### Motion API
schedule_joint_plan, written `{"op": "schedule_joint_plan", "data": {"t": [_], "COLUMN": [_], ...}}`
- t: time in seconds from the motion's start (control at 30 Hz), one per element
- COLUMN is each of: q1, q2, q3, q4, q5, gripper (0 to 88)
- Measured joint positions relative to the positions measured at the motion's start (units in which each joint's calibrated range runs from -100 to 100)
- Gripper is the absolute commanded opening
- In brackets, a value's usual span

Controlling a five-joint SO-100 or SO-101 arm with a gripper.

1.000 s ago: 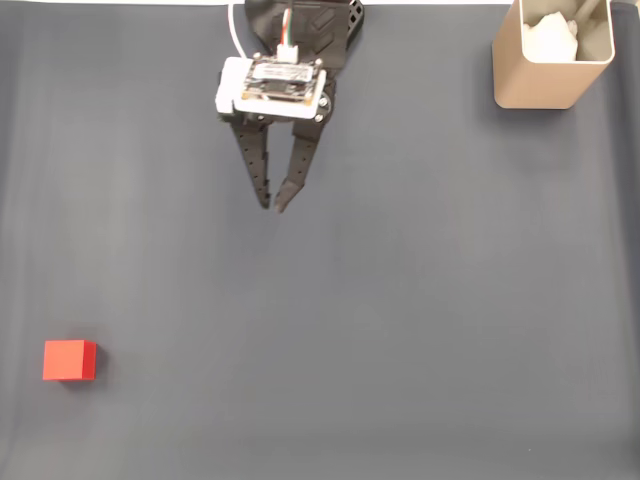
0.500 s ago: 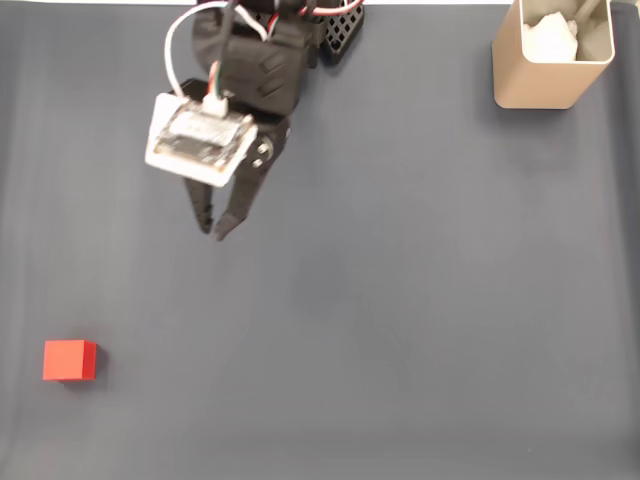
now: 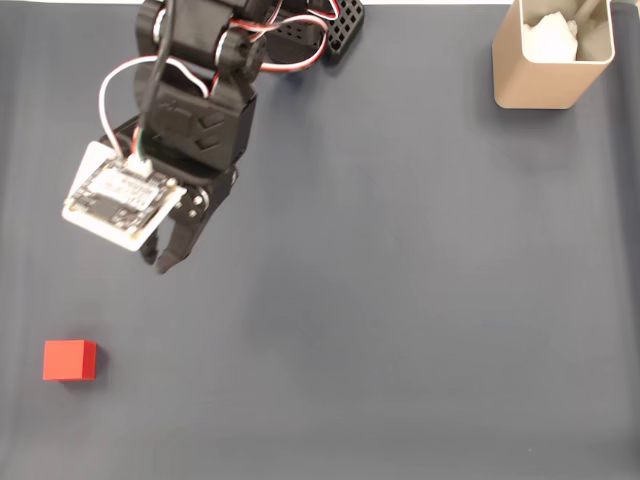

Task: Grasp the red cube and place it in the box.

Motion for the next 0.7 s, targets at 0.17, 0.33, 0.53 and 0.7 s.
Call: {"op": "schedule_joint_plan", "data": {"t": [0.17, 0.33, 0.53, 0.7], "q1": [1.0, 2.4, 4.2, 5.6], "q2": [5.6, 11.6, 19.2, 25.3], "q3": [-6.1, -11.8, -19.1, -25.1], "q4": [0.0, 0.8, 2.0, 3.0], "q5": [0.0, 0.0, 0.0, -0.1], "gripper": [1.5, 1.7, 2.7, 5.9]}}
